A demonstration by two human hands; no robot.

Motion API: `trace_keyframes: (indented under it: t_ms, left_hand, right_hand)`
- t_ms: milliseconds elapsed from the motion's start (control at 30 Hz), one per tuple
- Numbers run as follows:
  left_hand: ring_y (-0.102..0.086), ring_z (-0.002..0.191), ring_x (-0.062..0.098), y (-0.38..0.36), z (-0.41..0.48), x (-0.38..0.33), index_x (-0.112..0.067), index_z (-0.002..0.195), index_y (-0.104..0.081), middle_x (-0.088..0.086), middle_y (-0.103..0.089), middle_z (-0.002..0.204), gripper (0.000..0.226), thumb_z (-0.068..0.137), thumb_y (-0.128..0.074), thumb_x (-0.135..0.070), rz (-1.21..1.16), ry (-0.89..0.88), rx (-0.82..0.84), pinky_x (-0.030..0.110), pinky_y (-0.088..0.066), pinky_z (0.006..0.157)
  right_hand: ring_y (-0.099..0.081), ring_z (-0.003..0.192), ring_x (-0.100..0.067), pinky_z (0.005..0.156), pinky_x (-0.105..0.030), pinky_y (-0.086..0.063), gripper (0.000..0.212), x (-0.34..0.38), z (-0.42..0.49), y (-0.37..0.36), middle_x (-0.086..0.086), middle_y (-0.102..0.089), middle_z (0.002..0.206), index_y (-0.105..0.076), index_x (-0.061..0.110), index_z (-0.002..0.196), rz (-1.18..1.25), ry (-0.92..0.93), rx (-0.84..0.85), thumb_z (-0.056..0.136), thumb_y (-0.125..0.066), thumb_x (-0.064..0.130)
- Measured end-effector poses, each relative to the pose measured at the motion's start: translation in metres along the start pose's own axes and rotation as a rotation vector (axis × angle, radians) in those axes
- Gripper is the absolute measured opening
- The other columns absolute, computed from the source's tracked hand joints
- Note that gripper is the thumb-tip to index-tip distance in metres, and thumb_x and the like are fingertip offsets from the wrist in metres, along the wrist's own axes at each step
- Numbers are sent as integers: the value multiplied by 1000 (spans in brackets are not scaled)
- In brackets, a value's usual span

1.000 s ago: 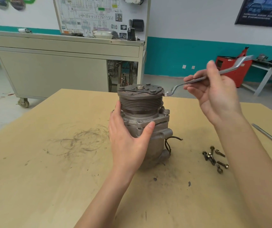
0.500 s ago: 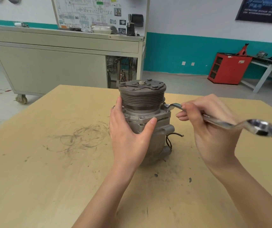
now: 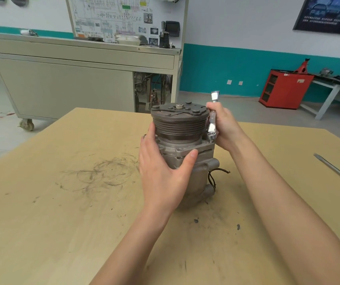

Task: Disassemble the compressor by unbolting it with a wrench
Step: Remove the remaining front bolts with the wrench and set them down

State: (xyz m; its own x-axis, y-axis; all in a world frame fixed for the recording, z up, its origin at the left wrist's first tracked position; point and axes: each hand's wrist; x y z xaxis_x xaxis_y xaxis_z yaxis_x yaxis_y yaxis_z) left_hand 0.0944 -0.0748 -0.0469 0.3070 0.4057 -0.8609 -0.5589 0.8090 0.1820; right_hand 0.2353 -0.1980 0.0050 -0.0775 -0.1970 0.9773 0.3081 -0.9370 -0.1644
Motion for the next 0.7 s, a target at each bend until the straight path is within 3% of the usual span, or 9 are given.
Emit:
trace_keyframes:
  t_ms: [100, 167, 233, 400, 500, 700]
  left_hand:
    - [-23, 146, 18, 0, -1, 0, -26, 153, -18, -4, -30, 155, 96, 73, -63, -56, 2, 2, 11, 48, -26, 117]
    - [-22, 146, 18, 0, -1, 0, -26, 153, -18, -4, -29, 155, 96, 74, -63, -56, 0, 6, 11, 48, -26, 117]
    - [-23, 146, 18, -1, -1, 1, -25, 153, -18, -3, -30, 155, 96, 74, -63, -55, -4, 8, 7, 48, -26, 117]
    - [-24, 145, 19, -1, -1, 1, -26, 152, -18, -2, -32, 153, 96, 73, -63, -54, -21, 8, 4, 48, -27, 116]
    - [-25, 144, 17, -2, -1, 2, -26, 152, -19, -3, -32, 152, 95, 74, -64, -54, -19, 1, -2, 48, -27, 116]
    - [-26, 144, 18, -2, 0, 3, -25, 152, -20, -3, -33, 152, 94, 74, -64, -53, -23, -10, -10, 48, -28, 116]
  right_hand:
    - [-49, 47, -5, 45, -17, -37, 50, 18, -14, 6, 4, -59, 57, -56, 22, 50, 199, 48, -92, 99, -44, 28]
    - [-53, 43, -3, 40, -12, -40, 46, 35, -31, 9, 2, -64, 58, -56, 17, 57, 318, 133, -210, 100, -45, 28]
    - [-61, 49, -7, 46, -12, -46, 39, 50, -51, 10, -3, -68, 63, -57, 13, 67, 331, 259, -279, 100, -46, 30]
    - [-72, 77, -21, 68, -19, -56, 27, 54, -109, 2, -5, -74, 81, -66, 11, 81, -112, 529, -253, 97, -50, 25]
    - [-73, 82, -20, 74, -25, -57, 15, 38, -132, -7, -3, -73, 85, -68, 14, 88, -345, 624, -290, 91, -59, 26]
    - [-73, 80, -15, 73, -31, -58, 19, 21, -141, -14, 3, -72, 86, -67, 15, 89, -465, 720, -313, 90, -59, 32]
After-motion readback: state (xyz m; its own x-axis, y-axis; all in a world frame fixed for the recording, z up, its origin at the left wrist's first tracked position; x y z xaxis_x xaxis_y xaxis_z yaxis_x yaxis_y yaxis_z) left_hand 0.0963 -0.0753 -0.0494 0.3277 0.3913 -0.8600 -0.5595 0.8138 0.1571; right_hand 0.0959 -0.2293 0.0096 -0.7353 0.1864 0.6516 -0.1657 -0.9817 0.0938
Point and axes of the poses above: each hand's wrist, its own z-axis towards the middle knuckle, its own y-axis out of the back of the hand, x = y × z
